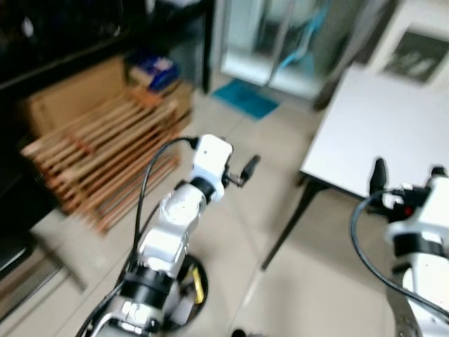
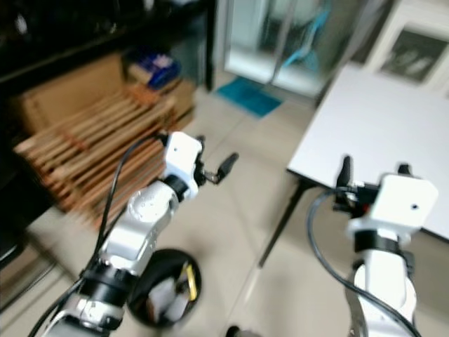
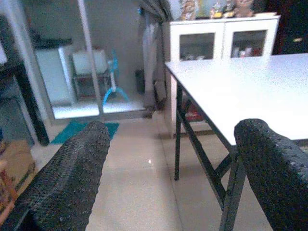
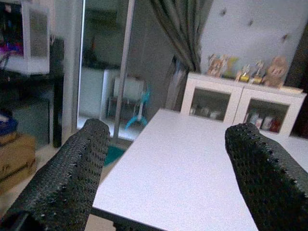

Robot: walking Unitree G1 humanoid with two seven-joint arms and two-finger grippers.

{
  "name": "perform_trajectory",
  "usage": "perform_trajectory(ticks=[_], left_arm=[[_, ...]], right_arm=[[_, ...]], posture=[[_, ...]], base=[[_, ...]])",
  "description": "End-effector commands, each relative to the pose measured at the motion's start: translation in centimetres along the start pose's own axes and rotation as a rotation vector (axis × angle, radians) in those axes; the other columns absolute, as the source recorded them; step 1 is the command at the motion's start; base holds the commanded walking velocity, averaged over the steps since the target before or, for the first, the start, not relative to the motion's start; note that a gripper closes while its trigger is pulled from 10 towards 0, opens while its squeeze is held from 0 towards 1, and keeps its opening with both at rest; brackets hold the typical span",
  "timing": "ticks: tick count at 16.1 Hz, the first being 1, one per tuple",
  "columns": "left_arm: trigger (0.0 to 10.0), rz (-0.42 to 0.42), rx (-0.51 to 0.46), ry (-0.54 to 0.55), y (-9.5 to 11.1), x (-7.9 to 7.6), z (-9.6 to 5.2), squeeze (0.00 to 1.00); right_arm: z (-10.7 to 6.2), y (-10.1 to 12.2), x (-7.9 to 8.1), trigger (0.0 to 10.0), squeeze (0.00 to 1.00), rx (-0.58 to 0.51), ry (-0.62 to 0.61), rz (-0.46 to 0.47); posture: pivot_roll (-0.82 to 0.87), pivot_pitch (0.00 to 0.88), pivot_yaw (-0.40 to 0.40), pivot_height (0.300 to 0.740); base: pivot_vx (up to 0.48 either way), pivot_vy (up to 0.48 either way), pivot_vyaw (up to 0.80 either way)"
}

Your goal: Picking trash to rubbish bin

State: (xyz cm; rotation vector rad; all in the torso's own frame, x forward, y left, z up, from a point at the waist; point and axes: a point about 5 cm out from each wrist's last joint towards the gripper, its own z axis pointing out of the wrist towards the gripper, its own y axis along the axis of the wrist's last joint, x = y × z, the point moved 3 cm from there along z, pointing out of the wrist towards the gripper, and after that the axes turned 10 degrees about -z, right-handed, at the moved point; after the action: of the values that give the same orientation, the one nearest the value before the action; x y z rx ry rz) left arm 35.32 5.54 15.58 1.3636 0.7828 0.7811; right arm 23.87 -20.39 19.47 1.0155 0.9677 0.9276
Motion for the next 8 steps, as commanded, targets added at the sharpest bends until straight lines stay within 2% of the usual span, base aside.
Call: perform_trajectory(ticks=[1,6,7,8], left_arm=[[10.0,-0.001,-0.013,-0.01,0.51,-0.29,0.22,0.0],[10.0,-0.01,-0.017,-0.011,0.85,-0.6,0.63,0.0],[10.0,-0.017,-0.028,-0.008,0.98,-0.74,0.8,0.0],[10.0,-0.029,-0.041,0.0,1.18,-0.74,0.95,0.0]], right_arm=[[-0.04,0.1,-0.54,10.0,0.0,0.001,-0.016,-0.017],[-0.07,-0.16,-0.23,10.0,0.0,0.016,-0.005,-0.012],[-0.04,-0.17,-0.13,10.0,0.0,0.016,-0.002,-0.011],[-0.02,-0.2,-0.07,10.0,0.0,0.016,0.002,-0.011]], posture=[[0.09,0.045,-0.045,0.74],[0.09,0.048,-0.045,0.74],[0.09,0.051,-0.044,0.74],[0.09,0.051,-0.044,0.74]], base=[[0.0,0.0,-0.79],[0.0,0.0,-0.79],[0.0,0.0,0.0],[0.0,-0.45,0.0]])
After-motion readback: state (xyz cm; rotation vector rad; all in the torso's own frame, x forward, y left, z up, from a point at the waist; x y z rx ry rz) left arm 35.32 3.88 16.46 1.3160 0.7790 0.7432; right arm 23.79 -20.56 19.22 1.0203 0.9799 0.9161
